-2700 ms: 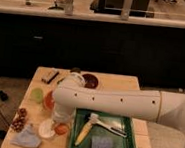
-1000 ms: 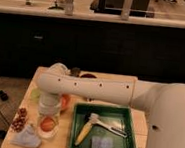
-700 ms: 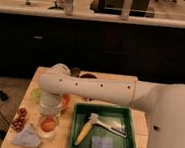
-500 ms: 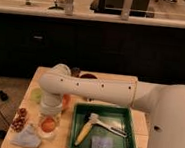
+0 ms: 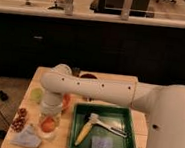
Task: Place apple in paper cup
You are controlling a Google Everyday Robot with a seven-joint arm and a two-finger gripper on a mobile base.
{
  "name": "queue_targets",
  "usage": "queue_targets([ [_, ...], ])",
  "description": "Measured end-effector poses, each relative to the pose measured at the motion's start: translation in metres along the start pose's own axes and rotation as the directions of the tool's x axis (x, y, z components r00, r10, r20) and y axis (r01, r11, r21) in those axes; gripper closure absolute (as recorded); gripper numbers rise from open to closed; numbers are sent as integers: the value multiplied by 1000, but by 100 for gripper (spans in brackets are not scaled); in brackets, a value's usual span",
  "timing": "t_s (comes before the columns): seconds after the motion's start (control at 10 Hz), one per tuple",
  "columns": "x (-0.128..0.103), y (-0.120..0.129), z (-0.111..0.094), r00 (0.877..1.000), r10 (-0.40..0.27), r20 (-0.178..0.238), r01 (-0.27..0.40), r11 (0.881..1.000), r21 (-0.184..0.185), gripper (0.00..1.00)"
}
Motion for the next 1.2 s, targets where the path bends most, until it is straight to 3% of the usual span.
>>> queue_targets([
  [0.2, 0, 0, 1, 1000, 1, 6, -1, 1000, 7, 35],
  [0.4, 0, 1, 2, 1000, 2, 6, -2, 1000, 13, 21],
  [1.2, -1, 2, 1, 1000, -9, 1, 9, 1000, 14, 20],
])
